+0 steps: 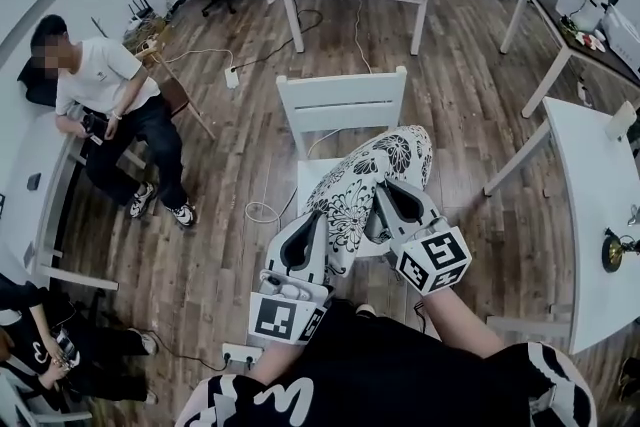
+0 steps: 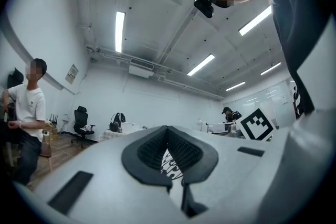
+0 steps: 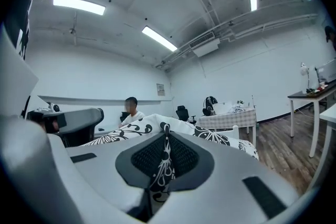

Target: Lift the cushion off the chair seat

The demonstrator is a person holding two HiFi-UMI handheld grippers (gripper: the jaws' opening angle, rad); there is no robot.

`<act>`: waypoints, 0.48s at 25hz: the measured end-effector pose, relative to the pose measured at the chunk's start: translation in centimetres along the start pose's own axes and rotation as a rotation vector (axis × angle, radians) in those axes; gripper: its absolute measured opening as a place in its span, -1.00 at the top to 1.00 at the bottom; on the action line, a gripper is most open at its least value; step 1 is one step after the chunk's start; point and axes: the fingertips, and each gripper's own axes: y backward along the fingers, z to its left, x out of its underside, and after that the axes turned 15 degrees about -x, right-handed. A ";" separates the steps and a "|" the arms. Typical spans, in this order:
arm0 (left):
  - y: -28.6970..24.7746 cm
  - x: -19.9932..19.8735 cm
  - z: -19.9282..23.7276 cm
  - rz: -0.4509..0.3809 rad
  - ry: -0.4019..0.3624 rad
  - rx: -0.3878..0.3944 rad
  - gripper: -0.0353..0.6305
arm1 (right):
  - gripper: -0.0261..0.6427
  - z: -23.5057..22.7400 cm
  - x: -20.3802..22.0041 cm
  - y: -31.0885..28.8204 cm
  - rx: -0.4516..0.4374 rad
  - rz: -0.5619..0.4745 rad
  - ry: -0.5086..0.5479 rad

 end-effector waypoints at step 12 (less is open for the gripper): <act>1.6 -0.3 -1.1 -0.004 -0.007 -0.015 0.89 | 0.83 1.4 -1.0 1.0 -0.018 -0.056 -0.012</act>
